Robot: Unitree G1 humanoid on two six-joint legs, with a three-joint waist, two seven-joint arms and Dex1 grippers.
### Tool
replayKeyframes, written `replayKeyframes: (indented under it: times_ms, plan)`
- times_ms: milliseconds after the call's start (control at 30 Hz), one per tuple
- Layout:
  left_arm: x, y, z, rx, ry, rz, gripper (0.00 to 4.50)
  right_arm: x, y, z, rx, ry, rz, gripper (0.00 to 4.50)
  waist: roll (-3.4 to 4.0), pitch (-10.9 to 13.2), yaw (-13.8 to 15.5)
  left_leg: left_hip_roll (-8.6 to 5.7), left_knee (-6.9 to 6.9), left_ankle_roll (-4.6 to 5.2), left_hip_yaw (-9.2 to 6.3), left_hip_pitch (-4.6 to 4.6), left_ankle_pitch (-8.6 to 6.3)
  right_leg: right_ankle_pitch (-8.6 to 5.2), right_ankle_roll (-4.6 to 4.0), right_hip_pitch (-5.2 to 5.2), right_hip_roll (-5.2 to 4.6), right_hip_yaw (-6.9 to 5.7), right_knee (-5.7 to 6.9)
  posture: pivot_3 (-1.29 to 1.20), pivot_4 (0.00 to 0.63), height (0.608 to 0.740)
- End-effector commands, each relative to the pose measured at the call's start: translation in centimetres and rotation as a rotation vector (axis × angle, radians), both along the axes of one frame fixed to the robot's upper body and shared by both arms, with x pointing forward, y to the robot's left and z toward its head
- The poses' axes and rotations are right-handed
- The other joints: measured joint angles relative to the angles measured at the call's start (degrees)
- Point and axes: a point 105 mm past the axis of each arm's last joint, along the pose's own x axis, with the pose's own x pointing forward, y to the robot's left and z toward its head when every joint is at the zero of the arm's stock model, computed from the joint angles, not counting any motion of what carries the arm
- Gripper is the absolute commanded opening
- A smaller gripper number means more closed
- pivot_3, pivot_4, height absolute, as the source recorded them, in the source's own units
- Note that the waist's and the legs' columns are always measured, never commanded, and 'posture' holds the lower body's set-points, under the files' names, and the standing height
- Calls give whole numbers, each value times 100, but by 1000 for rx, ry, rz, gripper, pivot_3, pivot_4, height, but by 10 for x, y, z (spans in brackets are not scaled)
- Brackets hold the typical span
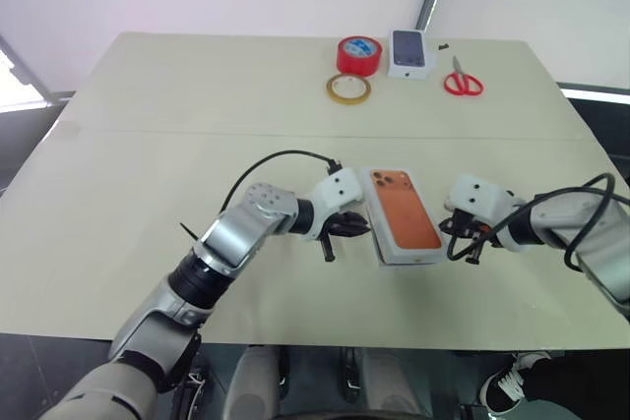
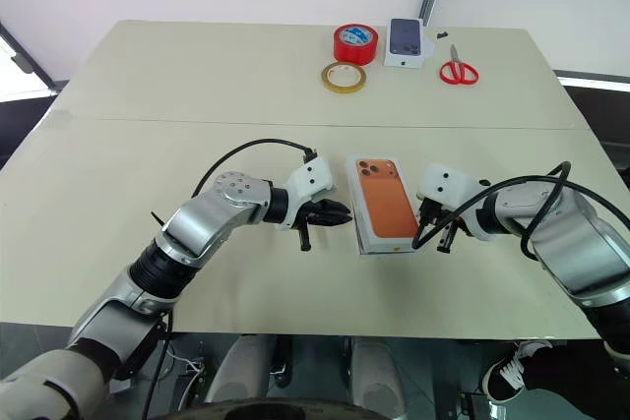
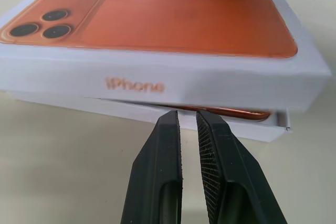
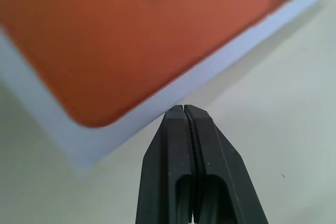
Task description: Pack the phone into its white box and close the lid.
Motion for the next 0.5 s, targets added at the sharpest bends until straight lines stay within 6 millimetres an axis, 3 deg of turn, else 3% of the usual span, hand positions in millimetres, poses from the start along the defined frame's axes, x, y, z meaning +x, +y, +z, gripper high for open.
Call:
replayKeyframes:
  times_ms: [33,500]
  plan:
    - [-1,-3,10,-27,-29,-10,581,-4,6,15,14,-33,41,21,0,0,0,0,0,0,0,0,0,0,0,0,0,0,0,0,150,740]
    - [-7,-5,8,-22,-18,-36,581,-18,5,9,-10,9,85,21,0,0,1,0,1,0,-1,1,0,0,0,1,0,0,0,0,150,740]
